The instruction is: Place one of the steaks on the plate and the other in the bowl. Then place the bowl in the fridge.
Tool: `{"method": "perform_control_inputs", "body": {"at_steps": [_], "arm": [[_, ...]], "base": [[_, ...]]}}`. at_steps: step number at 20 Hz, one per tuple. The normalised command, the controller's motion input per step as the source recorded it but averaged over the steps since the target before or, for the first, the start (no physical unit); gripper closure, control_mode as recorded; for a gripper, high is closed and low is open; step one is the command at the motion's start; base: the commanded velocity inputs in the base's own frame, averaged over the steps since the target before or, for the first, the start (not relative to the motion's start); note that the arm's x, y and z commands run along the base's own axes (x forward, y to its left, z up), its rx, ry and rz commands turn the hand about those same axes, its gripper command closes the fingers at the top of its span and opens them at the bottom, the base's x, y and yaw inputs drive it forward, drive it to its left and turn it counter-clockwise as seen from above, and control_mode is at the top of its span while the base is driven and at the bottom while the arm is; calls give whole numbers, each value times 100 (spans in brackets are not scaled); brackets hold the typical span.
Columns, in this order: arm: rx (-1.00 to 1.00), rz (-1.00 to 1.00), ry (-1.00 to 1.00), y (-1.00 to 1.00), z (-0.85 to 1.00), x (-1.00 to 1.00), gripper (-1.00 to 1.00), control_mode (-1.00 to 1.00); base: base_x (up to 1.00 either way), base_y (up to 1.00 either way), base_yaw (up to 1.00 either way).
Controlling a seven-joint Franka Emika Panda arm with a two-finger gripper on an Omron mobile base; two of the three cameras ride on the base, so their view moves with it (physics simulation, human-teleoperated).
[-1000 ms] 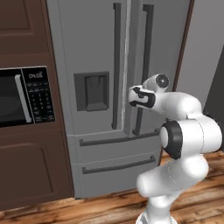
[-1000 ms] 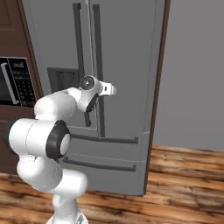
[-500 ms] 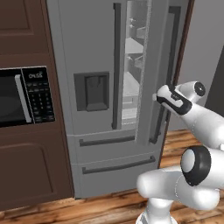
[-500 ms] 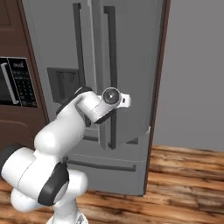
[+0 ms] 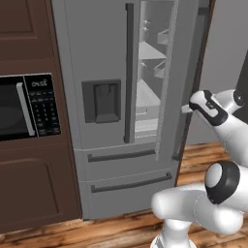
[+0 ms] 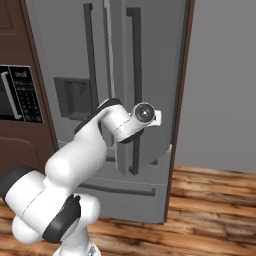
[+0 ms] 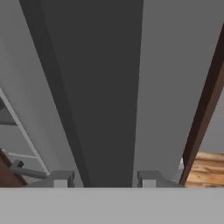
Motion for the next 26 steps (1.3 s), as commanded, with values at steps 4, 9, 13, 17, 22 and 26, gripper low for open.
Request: {"method": "perform_control_inputs", "body": {"at_steps": [4, 9, 13, 17, 22, 26], "arm": [[0, 0, 0, -53, 4, -23, 100, -100], [1, 0, 2, -61, 2, -29, 100, -100], [0, 0, 0, -9, 0, -14, -100, -100], [0, 3, 0, 0, 0, -14, -100, -100], [0, 1, 0, -34, 10, -16, -100, -100], [-7, -12, 1, -30, 7, -45, -100, -100]], "base": [[0, 0, 0], [0, 0, 0], [0, 0, 0], [0, 0, 0], [0, 0, 0], [0, 0, 0]]}}
